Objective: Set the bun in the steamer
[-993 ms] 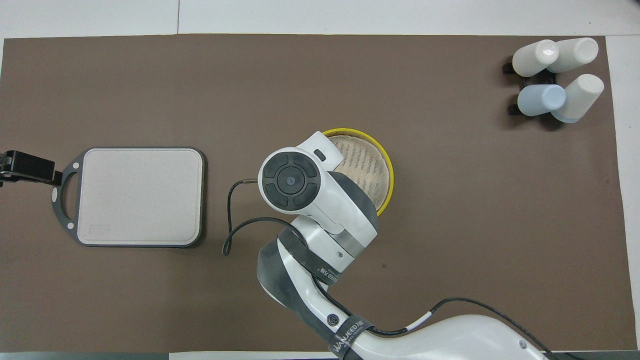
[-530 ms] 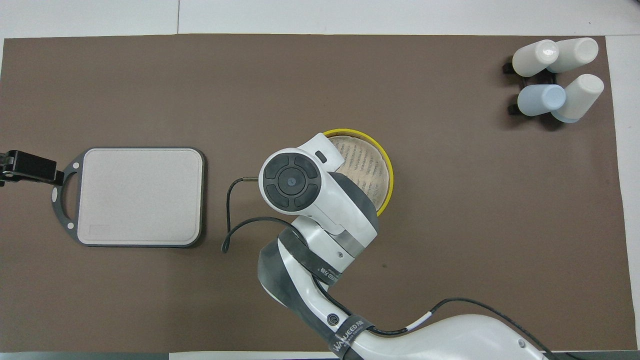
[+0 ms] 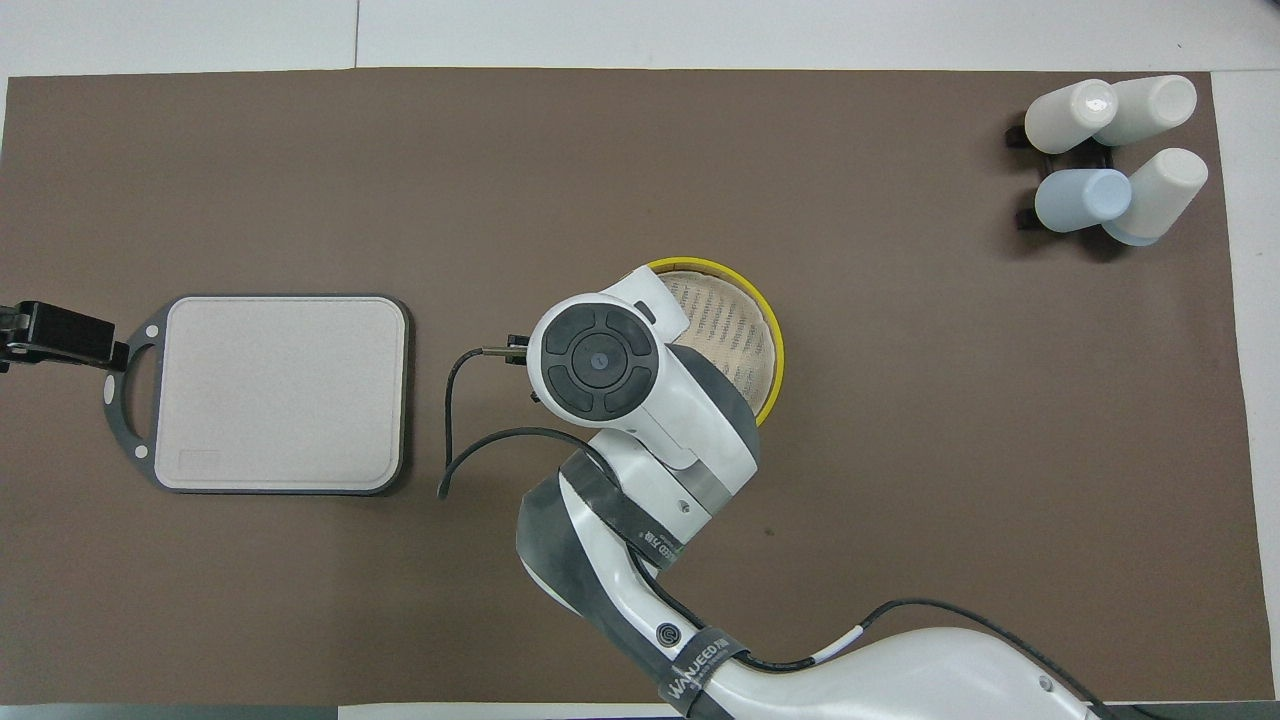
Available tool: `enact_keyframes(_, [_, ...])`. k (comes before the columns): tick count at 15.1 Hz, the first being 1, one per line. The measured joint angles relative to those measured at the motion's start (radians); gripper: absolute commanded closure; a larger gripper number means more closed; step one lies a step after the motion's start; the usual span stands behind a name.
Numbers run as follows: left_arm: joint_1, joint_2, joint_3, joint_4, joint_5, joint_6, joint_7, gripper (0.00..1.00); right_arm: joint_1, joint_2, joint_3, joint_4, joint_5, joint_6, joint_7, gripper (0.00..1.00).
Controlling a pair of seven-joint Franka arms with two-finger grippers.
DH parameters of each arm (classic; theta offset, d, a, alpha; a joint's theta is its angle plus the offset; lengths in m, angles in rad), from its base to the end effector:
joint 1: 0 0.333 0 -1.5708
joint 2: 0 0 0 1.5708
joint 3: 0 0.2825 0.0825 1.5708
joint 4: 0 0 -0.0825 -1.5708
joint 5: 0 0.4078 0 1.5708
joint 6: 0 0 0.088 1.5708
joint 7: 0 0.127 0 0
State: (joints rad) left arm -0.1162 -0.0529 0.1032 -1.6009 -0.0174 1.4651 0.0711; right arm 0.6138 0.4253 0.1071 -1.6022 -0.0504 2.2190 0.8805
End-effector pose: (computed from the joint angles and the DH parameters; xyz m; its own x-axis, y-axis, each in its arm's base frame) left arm 0.5504 -0.0083 0.5773 0.9929 -0.0864 -0.0812 -0.0843 -0.9960 0.0287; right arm 0.5356 0.4579 0.3440 0.9802 -0.1543 0.1237 -0.1356 -0.9797 -0.1480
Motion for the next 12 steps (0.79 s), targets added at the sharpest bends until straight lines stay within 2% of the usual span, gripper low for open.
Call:
enact_keyframes(3, [0.000,0.000,0.000,0.000,0.001,0.000,0.000,0.00,-0.005,-0.015,-0.004,0.017,0.000,-0.052,0.000,0.00])
enact_keyframes(6, [0.000,0.000,0.000,0.000,0.002,0.000,0.000,0.00,-0.060,-0.104,-0.017,0.045,-0.002,-0.185,-0.030,0.00])
enact_keyframes(8, [0.000,0.000,0.000,0.000,0.004,0.000,0.000,0.00,-0.159,-0.203,-0.022,0.054,-0.001,-0.306,-0.127,0.00])
enact_keyframes(12, [0.000,0.000,0.000,0.000,0.009,0.000,0.000,0.00,-0.481,-0.376,-0.029,0.055,0.034,-0.576,-0.567,0.00])
